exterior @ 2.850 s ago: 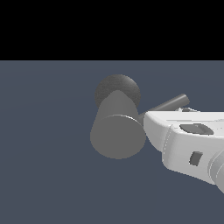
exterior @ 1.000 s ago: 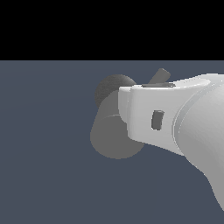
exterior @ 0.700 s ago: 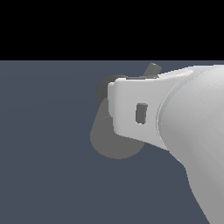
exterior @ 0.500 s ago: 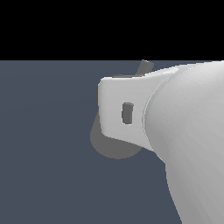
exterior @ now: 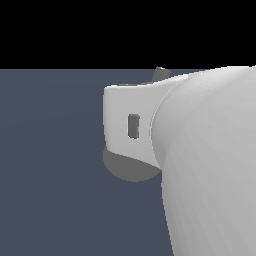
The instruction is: Turn on the faucet by rotating a designated handle.
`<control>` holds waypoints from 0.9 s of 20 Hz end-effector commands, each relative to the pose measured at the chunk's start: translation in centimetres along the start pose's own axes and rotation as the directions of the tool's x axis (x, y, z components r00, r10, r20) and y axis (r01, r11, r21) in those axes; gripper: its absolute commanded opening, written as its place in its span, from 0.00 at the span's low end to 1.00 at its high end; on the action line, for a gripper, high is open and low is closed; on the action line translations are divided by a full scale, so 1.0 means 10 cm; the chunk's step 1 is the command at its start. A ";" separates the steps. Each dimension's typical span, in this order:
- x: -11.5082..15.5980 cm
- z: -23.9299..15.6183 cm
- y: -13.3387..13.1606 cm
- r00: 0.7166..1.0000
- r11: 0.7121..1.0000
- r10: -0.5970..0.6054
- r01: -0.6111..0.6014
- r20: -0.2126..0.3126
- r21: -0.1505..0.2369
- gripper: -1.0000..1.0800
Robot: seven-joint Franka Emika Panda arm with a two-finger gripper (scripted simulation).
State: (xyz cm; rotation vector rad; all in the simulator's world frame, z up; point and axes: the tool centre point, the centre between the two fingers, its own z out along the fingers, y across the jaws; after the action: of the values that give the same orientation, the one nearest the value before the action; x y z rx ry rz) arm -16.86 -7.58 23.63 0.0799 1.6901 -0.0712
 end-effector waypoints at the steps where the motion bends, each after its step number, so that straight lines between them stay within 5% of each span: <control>1: -0.13 0.01 0.18 0.999 1.000 -0.005 0.005 0.033 -0.026 0.00; 18: -0.44 0.00 0.72 0.995 0.999 -0.009 0.014 0.103 -0.048 0.00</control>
State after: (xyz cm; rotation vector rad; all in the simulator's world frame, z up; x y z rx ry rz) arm -16.48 -4.23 24.12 0.0351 1.6598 -0.1272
